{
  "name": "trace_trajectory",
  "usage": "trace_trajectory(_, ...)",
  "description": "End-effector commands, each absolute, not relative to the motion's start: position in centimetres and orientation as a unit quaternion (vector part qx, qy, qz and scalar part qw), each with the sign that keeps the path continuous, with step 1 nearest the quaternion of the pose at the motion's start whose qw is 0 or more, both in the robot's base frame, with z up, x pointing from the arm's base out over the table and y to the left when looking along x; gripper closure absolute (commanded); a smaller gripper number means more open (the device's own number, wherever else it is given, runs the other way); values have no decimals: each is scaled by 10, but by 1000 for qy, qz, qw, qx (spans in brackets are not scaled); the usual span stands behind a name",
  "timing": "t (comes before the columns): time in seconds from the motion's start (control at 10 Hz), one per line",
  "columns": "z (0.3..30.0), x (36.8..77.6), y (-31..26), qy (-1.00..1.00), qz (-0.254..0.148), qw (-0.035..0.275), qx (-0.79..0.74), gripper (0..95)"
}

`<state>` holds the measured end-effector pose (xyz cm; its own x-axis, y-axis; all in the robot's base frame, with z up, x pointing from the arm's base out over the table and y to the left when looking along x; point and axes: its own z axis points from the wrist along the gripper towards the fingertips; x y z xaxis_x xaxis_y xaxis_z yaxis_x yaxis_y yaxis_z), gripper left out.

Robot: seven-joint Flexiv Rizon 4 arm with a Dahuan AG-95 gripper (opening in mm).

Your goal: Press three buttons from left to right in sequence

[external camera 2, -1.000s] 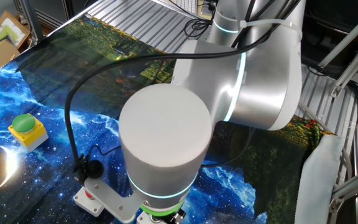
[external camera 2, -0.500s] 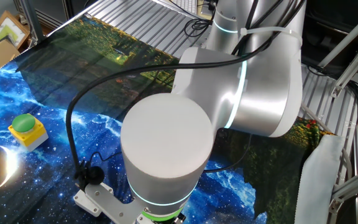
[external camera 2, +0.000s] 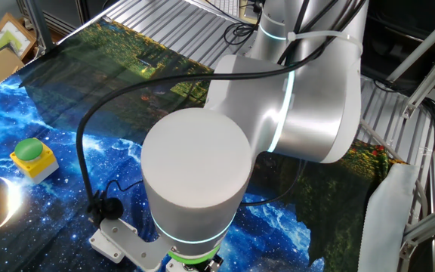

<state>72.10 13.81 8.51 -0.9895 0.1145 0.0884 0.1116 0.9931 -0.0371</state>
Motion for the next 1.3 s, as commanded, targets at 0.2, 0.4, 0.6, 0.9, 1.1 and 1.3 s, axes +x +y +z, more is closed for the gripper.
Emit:
trace_trajectory(0.2,79,722,141,-997,20,46,-60,950)
trace_trajectory(0.4,85,722,141,-996,30,55,-61,950)
trace_trajectory(0.6,108,723,141,-996,25,63,-65,950)
trace_trajectory(0.9,128,715,137,-996,26,62,-66,950)
trace_trajectory(1.1,129,715,137,-996,27,61,-65,950)
trace_trajectory(1.3,129,715,137,-996,24,61,-62,950)
